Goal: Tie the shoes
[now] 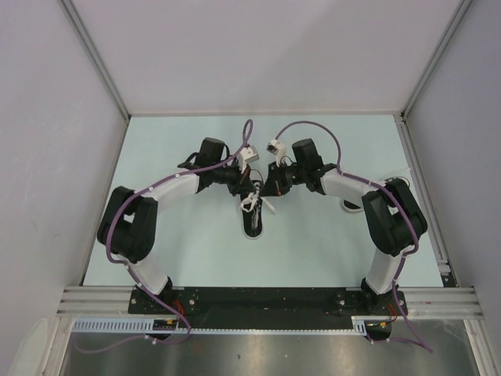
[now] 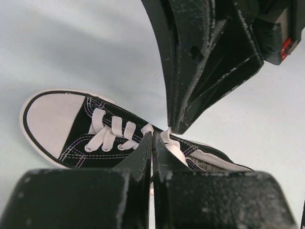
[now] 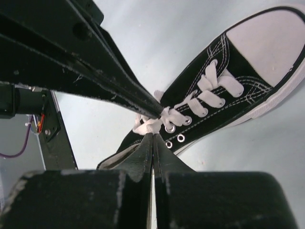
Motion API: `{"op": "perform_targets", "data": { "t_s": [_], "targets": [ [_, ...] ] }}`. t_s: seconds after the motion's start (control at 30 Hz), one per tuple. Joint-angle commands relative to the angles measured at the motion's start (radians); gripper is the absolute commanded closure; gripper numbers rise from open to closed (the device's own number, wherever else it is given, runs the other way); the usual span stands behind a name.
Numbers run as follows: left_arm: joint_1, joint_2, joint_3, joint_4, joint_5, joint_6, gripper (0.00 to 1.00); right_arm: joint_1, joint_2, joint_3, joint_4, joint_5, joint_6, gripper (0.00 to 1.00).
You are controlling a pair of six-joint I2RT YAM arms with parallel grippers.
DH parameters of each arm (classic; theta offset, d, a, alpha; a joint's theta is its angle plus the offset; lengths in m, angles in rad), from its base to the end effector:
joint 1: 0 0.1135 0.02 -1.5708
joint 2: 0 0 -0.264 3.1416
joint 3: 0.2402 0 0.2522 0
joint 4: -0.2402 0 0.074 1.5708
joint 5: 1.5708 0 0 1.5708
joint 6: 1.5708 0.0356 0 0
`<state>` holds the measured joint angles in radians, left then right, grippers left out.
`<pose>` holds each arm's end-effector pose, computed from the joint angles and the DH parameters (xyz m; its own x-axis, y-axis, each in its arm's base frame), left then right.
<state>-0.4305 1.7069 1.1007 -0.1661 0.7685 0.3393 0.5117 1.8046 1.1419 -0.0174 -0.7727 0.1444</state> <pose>0.3192 -0.1738 0.2153 -0.3475 0.4229 -0.8369 0.9206 0.3232 -0.2189 0.3266 0.2119 0.2043 -0.6612 -0.2531 -0.7062 -0.7364 0.3991 0.5463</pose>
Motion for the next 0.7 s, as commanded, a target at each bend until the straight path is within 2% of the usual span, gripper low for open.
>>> {"op": "perform_targets", "data": {
  "t_s": [0.0,0.67],
  "targets": [
    [0.004,-0.058,-0.005,0.042,0.041,-0.031,1.0,0.011,0.012,0.002,0.092,0.026,0.05,1.0],
    [0.013,-0.076,-0.045,0.069,0.061,-0.095,1.0,0.03,0.098,0.004,0.185,0.072,0.227,1.0]
  ]
}}
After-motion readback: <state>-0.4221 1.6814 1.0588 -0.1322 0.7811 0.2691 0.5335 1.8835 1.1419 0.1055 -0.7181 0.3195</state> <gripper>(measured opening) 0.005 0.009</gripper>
